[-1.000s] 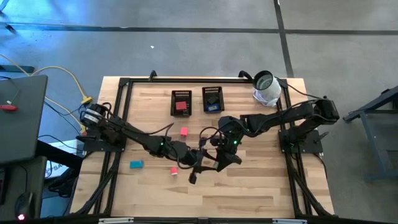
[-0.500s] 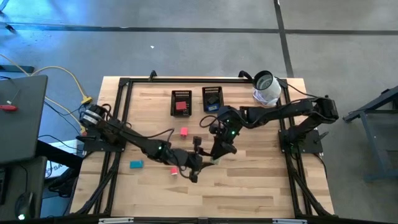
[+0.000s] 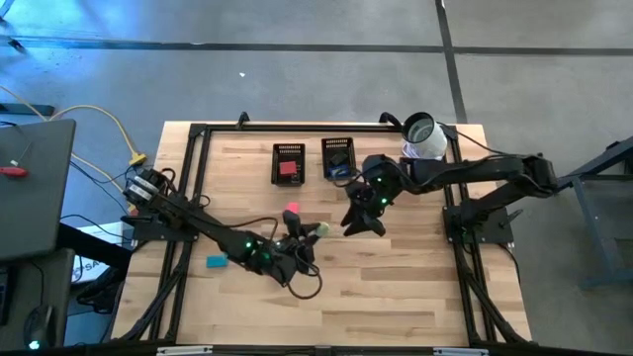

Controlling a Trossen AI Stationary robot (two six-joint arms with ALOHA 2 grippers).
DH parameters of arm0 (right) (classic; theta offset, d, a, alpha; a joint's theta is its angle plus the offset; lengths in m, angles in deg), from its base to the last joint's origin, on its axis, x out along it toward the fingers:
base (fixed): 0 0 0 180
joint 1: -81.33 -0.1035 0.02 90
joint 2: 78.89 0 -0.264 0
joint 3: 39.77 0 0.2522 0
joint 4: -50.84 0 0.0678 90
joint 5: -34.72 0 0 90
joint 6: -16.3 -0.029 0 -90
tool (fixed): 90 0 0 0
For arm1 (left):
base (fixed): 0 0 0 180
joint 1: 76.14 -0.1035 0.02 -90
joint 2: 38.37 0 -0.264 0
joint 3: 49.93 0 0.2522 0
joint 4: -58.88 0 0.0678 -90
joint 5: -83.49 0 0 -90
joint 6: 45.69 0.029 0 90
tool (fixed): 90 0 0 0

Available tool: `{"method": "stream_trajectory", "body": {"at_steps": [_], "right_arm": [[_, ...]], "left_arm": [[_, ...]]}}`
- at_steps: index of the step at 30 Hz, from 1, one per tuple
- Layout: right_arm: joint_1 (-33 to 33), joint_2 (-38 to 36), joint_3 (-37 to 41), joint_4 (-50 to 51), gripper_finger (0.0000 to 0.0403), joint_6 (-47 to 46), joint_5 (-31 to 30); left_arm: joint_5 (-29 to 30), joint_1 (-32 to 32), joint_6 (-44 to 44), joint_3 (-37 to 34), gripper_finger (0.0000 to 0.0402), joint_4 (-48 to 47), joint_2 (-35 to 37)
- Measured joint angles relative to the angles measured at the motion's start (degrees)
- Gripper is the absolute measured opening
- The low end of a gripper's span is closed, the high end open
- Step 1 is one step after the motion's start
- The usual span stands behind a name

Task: Pick & Place Office items
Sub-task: Put the green charger adapter into the left black bin

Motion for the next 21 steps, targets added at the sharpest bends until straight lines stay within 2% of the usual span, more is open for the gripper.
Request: {"method": "stream_trajectory", "body": {"at_steps": [7,17,21], "right_arm": [[-4.88,-3.19,0.04,7.03,0.0180,1.70,-18.34],[-11.92,-2.93,0.07,12.44,0.0180,2.19,-34.88],[-14.04,-2.93,0.07,14.06,0.0180,2.03,-38.52]], "left_arm": [[6.65,-3.55,1.42,0.00,0.0120,-6.51,0.02],[2.43,-13.59,-7.74,0.00,0.0121,-21.95,0.02],[1.98,-17.24,-8.90,0.02,0.0121,-25.91,0.04]]}}
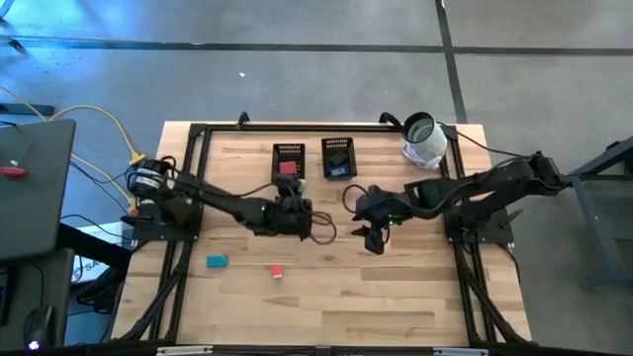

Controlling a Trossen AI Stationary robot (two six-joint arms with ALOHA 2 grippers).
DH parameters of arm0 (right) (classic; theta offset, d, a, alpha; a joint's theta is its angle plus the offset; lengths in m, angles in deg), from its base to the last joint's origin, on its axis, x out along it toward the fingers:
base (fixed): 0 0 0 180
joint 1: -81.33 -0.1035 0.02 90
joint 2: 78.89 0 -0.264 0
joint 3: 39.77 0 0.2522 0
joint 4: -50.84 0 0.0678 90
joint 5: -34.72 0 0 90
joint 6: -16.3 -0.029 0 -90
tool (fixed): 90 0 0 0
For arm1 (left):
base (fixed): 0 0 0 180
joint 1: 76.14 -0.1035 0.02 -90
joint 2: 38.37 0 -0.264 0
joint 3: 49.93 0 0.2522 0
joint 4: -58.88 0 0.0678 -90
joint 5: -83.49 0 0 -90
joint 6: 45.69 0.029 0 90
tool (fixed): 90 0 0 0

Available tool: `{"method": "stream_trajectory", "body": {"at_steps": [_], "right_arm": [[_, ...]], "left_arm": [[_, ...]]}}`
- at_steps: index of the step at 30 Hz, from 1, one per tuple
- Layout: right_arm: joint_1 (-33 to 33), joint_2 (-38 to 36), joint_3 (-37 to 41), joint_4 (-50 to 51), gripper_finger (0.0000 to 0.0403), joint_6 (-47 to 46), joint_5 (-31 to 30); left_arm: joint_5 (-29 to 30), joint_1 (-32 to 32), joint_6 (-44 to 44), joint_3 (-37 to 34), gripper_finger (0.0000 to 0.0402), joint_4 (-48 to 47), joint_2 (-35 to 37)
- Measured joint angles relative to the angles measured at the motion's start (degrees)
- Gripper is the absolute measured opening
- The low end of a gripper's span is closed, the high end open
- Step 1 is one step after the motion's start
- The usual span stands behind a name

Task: Pick & Place Office items
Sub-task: Put the green charger adapter into the left black bin

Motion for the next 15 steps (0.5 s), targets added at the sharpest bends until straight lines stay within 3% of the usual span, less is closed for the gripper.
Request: {"method": "stream_trajectory", "body": {"at_steps": [8,15], "right_arm": [[-2.03,0.00,0.00,1.25,0.0180,-1.62,-3.32],[-3.99,0.00,0.00,1.36,0.0180,-3.07,-4.81]], "left_arm": [[-0.90,-7.50,1.67,0.00,0.0122,-2.49,0.42],[-11.94,-14.25,1.81,0.00,0.0122,-3.19,0.42]]}}
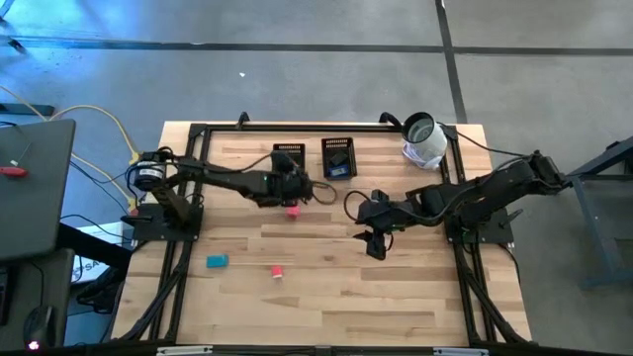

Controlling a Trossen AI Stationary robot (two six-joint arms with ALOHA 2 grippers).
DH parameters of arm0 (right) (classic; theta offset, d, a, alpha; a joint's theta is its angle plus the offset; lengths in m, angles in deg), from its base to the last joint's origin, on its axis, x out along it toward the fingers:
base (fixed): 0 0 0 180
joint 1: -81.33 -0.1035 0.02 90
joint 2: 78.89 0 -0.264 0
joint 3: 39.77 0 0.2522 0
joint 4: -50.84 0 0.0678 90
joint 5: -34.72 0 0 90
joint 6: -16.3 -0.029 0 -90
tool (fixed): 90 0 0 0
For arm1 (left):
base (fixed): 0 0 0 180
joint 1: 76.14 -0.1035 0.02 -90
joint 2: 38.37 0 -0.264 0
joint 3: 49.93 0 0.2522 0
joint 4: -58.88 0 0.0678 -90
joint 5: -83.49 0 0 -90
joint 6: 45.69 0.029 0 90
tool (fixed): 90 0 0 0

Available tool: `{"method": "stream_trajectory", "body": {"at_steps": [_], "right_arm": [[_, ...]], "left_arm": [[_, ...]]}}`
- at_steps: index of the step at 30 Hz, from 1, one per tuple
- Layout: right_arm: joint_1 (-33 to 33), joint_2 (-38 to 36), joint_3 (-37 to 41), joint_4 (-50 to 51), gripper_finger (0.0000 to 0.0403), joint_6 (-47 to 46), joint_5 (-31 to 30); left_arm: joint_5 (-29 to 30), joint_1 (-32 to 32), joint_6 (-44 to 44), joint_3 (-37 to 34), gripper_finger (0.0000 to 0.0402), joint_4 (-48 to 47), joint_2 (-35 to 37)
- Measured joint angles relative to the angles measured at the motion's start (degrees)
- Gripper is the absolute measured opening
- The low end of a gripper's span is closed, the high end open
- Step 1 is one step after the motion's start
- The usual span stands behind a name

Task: Pick & Place Office items
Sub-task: Put the green charger adapter into the left black bin

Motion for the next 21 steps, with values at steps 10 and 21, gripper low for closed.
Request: {"method": "stream_trajectory", "body": {"at_steps": [10,21], "right_arm": [[-2.38,0.00,0.09,0.06,0.0180,-1.17,-3.21],[-3.07,0.02,3.67,-2.06,0.0180,-2.68,-4.26]], "left_arm": [[-12.18,-7.83,-0.44,0.00,0.0122,-0.04,-0.02],[-15.54,-10.53,-0.46,0.18,0.0144,-0.08,0.04]]}}
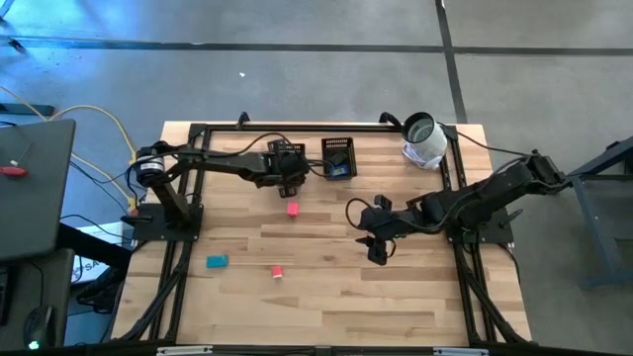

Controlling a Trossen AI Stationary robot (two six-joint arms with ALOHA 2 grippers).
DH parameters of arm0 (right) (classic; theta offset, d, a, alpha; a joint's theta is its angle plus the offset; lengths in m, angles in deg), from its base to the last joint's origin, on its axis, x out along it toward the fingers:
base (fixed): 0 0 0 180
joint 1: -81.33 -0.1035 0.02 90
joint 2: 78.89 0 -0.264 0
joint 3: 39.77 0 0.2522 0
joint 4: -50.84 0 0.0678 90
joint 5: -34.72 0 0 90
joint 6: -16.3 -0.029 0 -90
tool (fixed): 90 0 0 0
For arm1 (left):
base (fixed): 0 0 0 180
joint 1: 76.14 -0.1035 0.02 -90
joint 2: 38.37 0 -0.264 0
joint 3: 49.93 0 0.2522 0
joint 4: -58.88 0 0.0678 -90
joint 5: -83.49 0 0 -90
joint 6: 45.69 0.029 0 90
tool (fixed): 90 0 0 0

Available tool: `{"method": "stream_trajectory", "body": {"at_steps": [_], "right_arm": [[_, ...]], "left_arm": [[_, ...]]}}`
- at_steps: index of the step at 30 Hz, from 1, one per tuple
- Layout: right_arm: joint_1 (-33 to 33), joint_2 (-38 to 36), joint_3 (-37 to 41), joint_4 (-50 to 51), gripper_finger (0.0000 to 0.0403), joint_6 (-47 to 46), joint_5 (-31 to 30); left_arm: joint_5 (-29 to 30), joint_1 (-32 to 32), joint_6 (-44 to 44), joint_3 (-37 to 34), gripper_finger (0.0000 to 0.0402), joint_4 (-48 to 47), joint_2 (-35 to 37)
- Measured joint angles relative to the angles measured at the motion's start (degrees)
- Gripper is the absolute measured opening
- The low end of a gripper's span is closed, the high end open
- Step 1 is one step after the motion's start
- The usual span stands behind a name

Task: Pick & Place Office items
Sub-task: Put the green charger adapter into the left black bin, then put the pink charger adapter into the left black bin

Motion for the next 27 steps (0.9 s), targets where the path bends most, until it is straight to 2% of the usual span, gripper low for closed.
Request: {"method": "stream_trajectory", "body": {"at_steps": [9,16,23,27], "right_arm": [[0.00,0.02,1.62,-2.95,0.0180,0.02,0.16],[0.00,0.02,1.62,-2.99,0.0180,0.19,0.03],[0.00,0.02,1.62,-2.99,0.0180,0.22,0.01],[0.00,0.02,1.62,-2.95,0.0180,0.26,0.01]], "left_arm": [[9.26,2.13,3.27,-0.14,0.0203,-0.27,-0.15],[9.82,3.66,3.03,-0.14,0.0235,-0.19,-0.15],[9.91,6.01,-2.00,-0.14,0.0239,-0.92,-0.15],[10.48,7.73,-4.45,-0.14,0.0239,-5.49,-0.15]]}}
